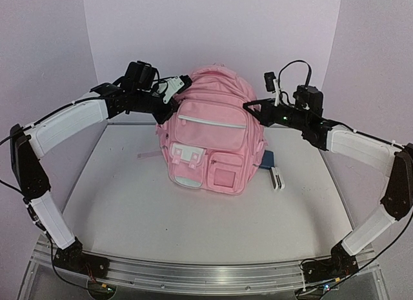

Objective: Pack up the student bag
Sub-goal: Unzip the student bag at the center of the board.

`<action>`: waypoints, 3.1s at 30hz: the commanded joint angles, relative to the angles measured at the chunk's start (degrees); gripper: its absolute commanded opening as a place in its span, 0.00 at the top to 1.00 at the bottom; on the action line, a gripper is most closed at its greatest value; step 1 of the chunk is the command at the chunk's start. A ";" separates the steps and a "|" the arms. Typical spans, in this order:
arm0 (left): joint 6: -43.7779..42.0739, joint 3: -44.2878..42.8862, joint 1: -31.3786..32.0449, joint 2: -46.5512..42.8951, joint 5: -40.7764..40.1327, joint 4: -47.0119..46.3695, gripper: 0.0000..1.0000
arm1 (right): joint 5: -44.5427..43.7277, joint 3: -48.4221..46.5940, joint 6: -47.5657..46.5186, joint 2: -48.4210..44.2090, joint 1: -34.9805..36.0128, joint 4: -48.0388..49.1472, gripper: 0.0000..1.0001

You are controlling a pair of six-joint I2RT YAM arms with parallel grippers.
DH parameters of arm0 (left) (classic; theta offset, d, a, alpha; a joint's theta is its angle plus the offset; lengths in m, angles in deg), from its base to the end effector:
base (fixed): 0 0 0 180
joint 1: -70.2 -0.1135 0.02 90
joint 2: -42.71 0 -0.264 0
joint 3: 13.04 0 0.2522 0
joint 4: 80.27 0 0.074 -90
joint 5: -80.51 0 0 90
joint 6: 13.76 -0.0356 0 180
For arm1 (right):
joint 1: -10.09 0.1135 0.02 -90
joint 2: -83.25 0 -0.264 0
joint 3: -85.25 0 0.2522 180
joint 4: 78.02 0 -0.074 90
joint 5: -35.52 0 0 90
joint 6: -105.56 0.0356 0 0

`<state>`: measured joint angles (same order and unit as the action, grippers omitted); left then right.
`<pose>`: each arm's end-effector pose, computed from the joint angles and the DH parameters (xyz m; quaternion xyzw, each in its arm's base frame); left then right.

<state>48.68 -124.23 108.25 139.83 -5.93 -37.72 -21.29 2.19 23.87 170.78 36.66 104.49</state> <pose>0.3086 -0.2444 0.3845 0.4787 0.7133 -0.0733 0.5066 0.3167 0.1801 0.3540 -0.3053 0.6489 0.3955 0.5738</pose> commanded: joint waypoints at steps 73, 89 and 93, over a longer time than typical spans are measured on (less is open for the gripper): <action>23.19 5.40 -3.48 -9.42 15.46 -1.27 0.31 | -13.20 -0.68 33.44 -8.43 11.32 5.51 0.44; 20.99 5.82 -4.03 -4.27 18.54 -3.99 0.43 | -18.31 -4.26 34.00 -3.59 16.41 2.36 0.47; 19.84 6.93 -4.04 -4.33 22.94 -5.33 0.55 | -20.93 -4.97 32.65 -3.59 16.43 0.27 0.47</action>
<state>69.99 -118.15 104.21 135.81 11.17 -39.32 -38.83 0.40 57.58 167.04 52.90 105.68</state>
